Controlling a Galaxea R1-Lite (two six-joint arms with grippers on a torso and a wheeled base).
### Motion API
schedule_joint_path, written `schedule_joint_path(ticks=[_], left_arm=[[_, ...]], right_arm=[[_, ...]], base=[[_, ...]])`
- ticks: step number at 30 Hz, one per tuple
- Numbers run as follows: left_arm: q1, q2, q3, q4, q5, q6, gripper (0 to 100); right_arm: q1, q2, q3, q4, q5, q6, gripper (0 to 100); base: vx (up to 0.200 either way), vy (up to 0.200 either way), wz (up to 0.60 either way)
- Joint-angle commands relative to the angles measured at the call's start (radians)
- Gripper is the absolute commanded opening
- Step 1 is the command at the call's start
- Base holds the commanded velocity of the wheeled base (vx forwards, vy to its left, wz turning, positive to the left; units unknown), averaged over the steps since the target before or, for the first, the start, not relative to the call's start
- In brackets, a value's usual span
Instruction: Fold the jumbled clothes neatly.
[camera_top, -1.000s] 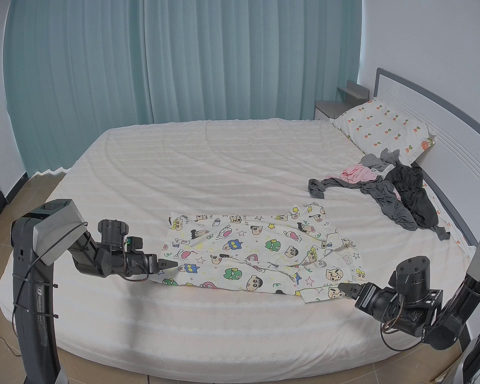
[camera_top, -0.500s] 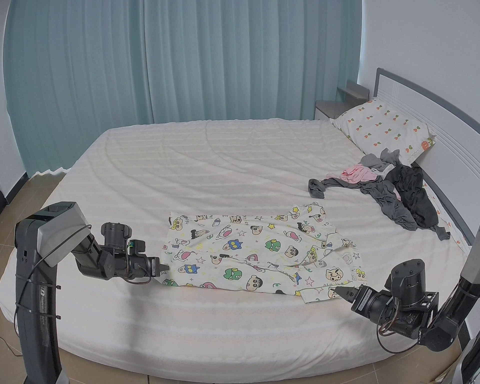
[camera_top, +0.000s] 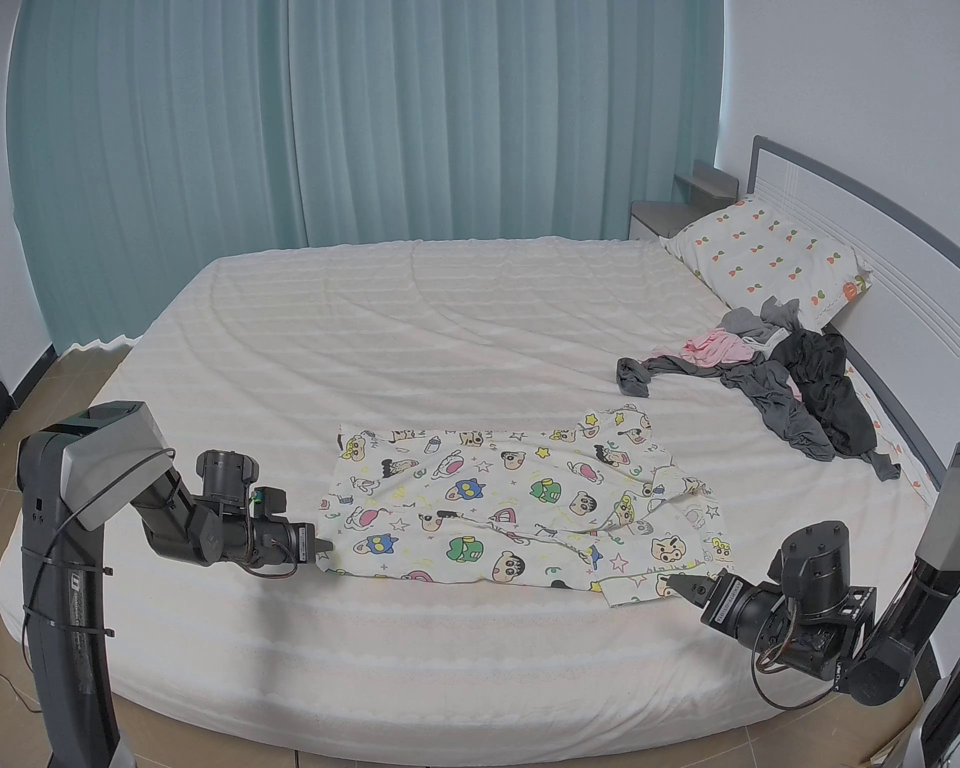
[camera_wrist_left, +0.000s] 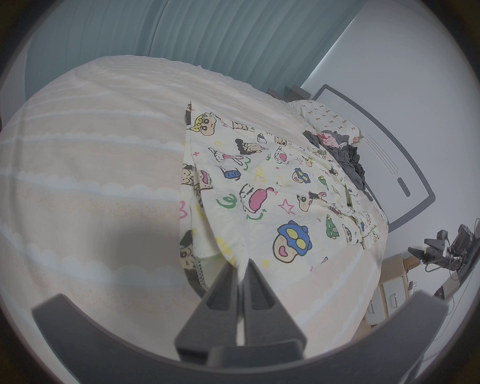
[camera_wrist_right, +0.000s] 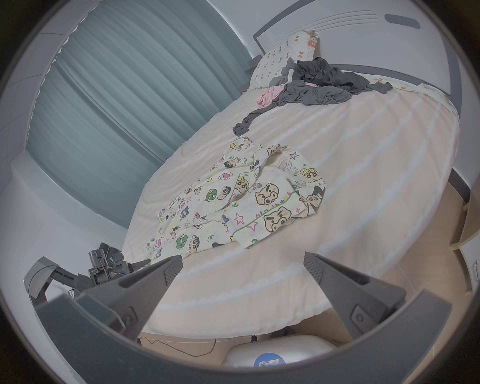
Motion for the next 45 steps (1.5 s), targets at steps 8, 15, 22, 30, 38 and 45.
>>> schedule_joint_path(ticks=[8,15,22,30,38,45], left_arm=[[0.003,-0.056,0.084,-0.002,0.002,0.005,0],[0.014,-0.062,0.118,-0.003,0.003,0.010,0],[0.020,-0.062,0.142,-0.003,0.003,0.041,0],[0.022,-0.060,0.153,-0.003,0.003,0.041,0],[0.027,-0.070,0.159,-0.005,0.006,0.032,100],[0.033,-0.243,0.253,-0.003,0.037,-0.217,100]], right_arm=[[0.002,0.003,0.001,-0.001,0.003,-0.001,100],[0.010,0.003,0.004,-0.001,0.000,-0.001,100],[0.010,0.005,0.004,-0.001,0.000,0.001,100],[0.011,0.025,0.002,-0.001,-0.003,-0.001,100],[0.010,0.025,0.004,-0.002,-0.005,0.001,100],[0.010,0.025,0.002,-0.002,0.000,0.004,100]], base=[[0.000,0.000,0.00],[0.000,0.000,0.00],[0.000,0.000,0.00],[0.000,0.000,0.00],[0.000,0.000,0.00],[0.000,0.000,0.00]])
